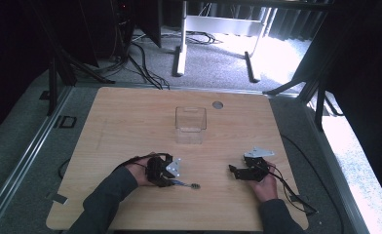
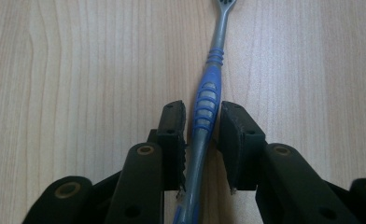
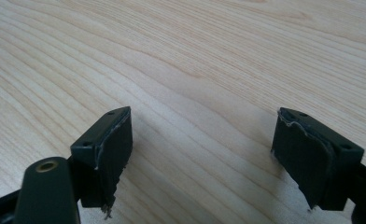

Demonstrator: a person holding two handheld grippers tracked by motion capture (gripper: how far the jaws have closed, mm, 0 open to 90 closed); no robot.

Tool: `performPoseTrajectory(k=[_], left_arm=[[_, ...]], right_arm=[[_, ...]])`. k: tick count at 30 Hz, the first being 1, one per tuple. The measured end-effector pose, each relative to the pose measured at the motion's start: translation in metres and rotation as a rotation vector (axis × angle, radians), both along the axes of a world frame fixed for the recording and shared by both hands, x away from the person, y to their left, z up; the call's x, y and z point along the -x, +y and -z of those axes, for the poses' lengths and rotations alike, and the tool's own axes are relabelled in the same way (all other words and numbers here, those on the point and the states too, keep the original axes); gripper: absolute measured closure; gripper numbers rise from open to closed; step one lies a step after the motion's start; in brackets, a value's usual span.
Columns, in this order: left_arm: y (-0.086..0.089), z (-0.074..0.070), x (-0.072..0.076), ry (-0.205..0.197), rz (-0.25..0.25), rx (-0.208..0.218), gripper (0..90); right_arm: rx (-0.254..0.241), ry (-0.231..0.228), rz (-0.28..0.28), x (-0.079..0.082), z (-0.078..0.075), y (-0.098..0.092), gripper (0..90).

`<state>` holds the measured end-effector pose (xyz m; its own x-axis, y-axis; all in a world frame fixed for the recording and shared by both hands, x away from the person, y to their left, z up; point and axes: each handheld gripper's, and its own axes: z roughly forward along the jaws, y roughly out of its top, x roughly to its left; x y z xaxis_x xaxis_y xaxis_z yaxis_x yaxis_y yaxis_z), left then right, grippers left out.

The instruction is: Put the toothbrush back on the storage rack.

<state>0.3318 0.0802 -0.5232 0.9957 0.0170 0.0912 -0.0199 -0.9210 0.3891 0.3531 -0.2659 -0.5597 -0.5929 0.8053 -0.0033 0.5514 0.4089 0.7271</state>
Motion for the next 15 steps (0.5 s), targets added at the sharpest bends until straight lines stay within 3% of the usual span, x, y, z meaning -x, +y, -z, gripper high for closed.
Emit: performPoseTrajectory(k=[15], left_arm=[[-0.0079, 0.0007, -0.0044, 0.031, 0.039, -0.030, 74.4]], right_arm=[[0.000, 0.000, -0.001, 0.0000, 0.0000, -0.0001, 20.0]])
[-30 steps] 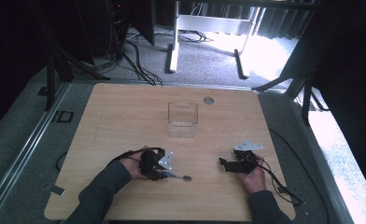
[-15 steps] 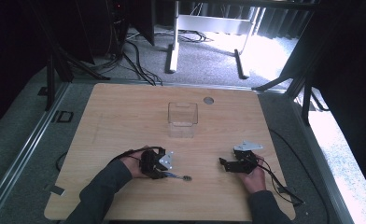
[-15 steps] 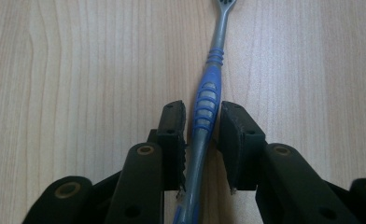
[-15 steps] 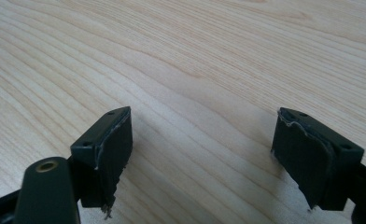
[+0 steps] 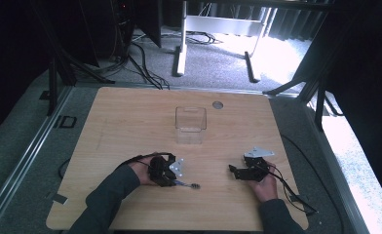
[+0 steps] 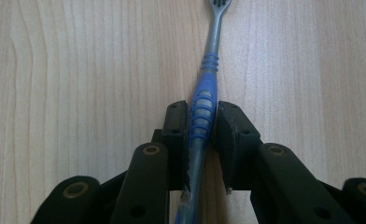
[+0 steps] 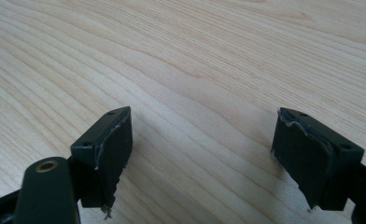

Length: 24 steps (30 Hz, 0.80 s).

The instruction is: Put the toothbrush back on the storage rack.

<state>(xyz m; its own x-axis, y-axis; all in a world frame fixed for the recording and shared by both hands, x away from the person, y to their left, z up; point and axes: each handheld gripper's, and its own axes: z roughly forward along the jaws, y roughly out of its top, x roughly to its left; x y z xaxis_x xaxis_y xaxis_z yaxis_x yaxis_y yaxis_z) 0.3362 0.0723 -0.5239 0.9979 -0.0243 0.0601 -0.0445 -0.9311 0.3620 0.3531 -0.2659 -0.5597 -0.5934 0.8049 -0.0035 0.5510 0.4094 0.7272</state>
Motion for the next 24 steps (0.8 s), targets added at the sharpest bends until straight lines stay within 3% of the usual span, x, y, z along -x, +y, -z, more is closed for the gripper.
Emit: performPoseTrajectory(k=[6, 14, 21, 24], left_arm=[[0.0002, 0.0009, -0.0031, 0.033, 0.007, 0.012, 76.0], [-0.0025, 0.0000, -0.0044, 0.064, 0.018, -0.003, 78.1], [-0.0013, -0.0005, -0.0068, 0.079, -0.013, -0.005, 78.4], [0.0005, -0.0028, -0.0068, 0.083, -0.028, 0.021, 78.5]], right_arm=[[0.000, 0.000, 0.000, 0.0000, 0.0000, 0.0000, 20.0], [0.000, 0.000, 0.000, 0.0000, 0.0000, 0.0000, 20.0], [0.000, 0.000, 0.000, 0.0000, 0.0000, 0.0000, 20.0], [0.000, 0.000, 0.000, 0.0000, 0.0000, 0.0000, 20.0]])
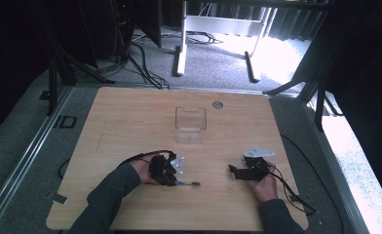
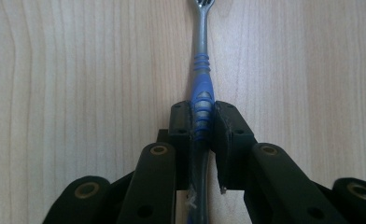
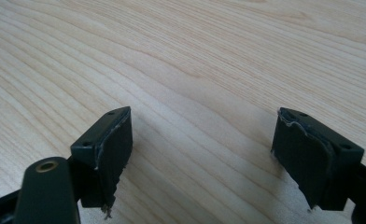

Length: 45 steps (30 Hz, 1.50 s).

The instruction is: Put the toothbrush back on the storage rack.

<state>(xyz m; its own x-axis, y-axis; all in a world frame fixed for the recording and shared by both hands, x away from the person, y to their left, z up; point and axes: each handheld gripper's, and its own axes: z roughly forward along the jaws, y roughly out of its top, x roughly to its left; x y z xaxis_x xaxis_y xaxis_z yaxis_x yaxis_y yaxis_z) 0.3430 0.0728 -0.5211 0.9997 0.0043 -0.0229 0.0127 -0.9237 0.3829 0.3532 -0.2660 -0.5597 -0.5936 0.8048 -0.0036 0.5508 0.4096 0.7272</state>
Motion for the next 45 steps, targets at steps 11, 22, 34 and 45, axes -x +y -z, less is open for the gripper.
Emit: performPoseTrajectory(k=[11, 22, 34, 45], left_arm=[[0.005, -0.011, -0.005, -0.021, -0.078, 0.044, 78.7], [0.008, -0.019, -0.006, -0.046, -0.133, 0.079, 78.8], [0.013, -0.028, -0.008, -0.085, -0.200, 0.115, 78.8], [0.018, -0.035, -0.010, -0.114, -0.255, 0.144, 78.8]], right_arm=[[0.000, 0.000, 0.001, 0.000, 0.000, 0.000, 20.0], [0.000, 0.000, 0.000, 0.000, 0.000, 0.000, 20.0], [0.000, 0.000, 0.001, 0.000, 0.000, 0.000, 20.0], [0.000, 0.000, 0.000, 0.000, 0.000, 0.000, 20.0]])
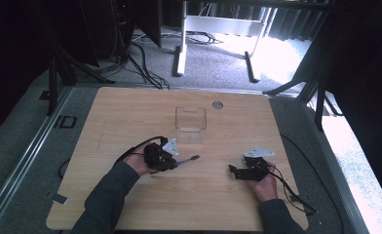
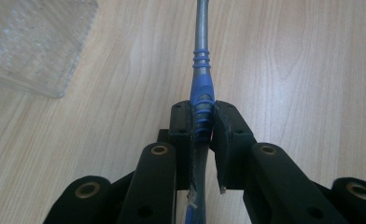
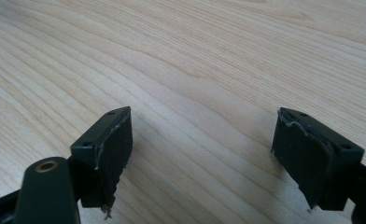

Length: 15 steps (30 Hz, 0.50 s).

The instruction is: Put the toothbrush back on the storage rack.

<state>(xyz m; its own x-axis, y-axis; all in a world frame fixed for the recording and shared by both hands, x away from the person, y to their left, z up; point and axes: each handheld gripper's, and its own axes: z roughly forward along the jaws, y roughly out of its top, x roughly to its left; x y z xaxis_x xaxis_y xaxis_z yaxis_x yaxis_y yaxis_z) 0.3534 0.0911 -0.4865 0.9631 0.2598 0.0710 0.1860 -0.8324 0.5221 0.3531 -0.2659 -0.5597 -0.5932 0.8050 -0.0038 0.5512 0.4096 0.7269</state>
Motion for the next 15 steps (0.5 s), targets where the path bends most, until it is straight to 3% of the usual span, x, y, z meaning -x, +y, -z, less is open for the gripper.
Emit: performPoseTrajectory(k=[15], left_arm=[[0.0033, -0.0064, -0.0005, -0.023, -0.049, 0.042, 78.8]], right_arm=[[0.000, 0.000, 0.000, 0.0000, 0.0000, 0.0000, 20.0]])
